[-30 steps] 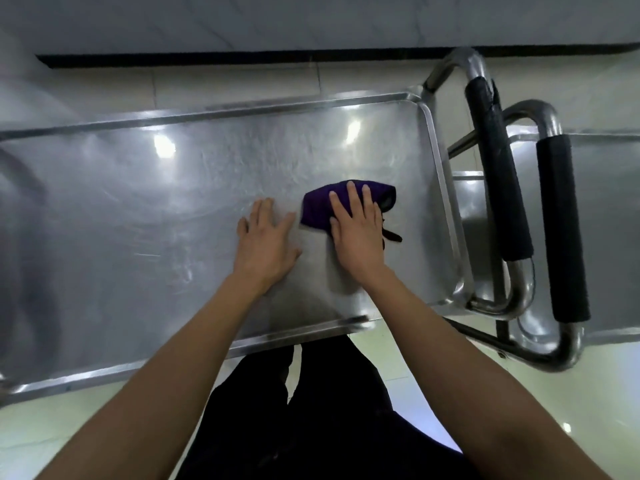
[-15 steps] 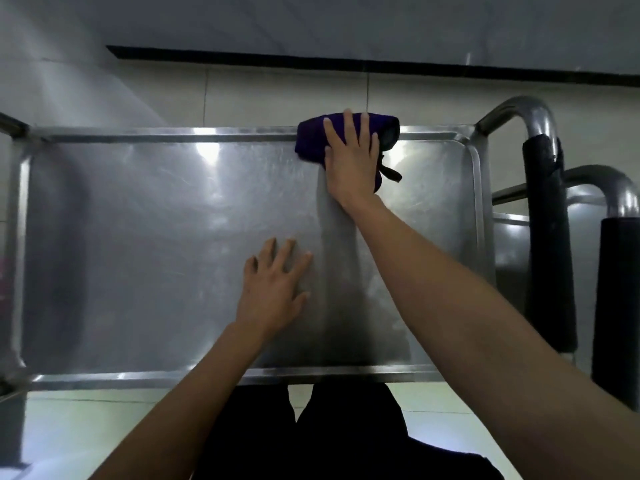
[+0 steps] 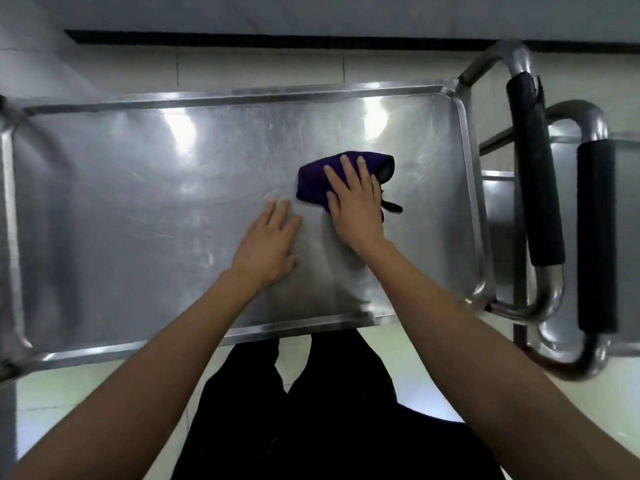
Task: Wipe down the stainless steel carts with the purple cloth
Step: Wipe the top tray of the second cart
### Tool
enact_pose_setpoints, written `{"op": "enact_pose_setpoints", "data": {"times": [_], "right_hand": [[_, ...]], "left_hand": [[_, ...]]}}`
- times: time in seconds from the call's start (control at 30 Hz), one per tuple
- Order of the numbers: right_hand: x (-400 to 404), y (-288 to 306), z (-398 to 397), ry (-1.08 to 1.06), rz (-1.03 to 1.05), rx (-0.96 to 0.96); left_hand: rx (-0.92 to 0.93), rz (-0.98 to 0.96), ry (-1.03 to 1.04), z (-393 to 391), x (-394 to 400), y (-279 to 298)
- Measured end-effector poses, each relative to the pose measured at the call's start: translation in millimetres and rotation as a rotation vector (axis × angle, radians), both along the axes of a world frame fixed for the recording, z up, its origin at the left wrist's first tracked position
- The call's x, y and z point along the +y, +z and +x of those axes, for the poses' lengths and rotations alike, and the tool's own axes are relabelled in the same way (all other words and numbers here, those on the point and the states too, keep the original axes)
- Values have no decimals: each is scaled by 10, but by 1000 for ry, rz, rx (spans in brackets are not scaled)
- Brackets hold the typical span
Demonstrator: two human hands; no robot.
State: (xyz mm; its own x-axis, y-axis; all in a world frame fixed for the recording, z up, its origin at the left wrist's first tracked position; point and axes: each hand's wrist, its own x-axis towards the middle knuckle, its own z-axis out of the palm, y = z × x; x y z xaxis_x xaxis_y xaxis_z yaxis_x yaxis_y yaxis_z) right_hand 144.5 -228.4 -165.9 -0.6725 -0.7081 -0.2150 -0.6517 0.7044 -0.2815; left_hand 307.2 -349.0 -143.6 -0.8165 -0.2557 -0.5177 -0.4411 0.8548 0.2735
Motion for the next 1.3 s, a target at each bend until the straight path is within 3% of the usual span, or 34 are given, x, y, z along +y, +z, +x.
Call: {"op": "enact_pose_setpoints", "data": {"times": [0.3,0.53,0.67,0.83,1.07,1.3], "right_hand": [[1056,63,1367,-169,57,-22],[1333,117,1867,-185,97,-17],[1248,115,1831,-179,129,4],[934,75,1546,-166,125,25],[286,-13,909,-112,104,27],[-468,-112,231,-61,52,54]], "left_hand": [[35,-21,-88,80,-39,2],[77,-58,-144,122,-86,54],[83,-144,-183,99,-148,76],[151,-76,-16,143,-278,48],[187,-73,20,179,-289,0],[95,-131,100,219,-312,-62]]}}
